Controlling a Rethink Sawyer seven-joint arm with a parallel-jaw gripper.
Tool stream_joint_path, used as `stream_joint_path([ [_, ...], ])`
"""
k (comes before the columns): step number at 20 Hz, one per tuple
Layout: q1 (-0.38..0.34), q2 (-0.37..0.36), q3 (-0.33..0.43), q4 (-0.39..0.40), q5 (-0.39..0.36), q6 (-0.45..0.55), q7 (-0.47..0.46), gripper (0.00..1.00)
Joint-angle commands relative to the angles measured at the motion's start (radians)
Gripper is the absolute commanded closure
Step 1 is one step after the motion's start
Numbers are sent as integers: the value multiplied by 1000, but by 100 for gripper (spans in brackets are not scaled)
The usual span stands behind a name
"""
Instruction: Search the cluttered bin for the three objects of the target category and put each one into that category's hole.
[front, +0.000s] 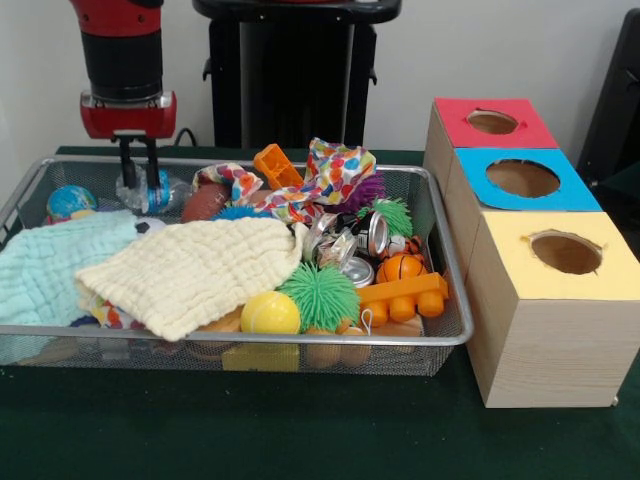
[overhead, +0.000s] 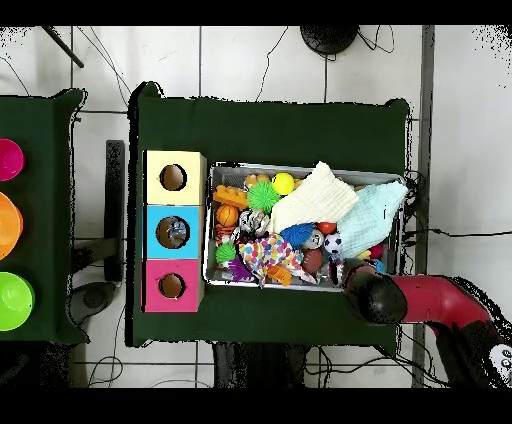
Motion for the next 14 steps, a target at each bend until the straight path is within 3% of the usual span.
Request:
stream_joint_path([
  [1, 46, -170, 77, 76, 124, 139, -26, 100],
  [14, 104, -302, 83, 90, 261, 235, -69, 100],
])
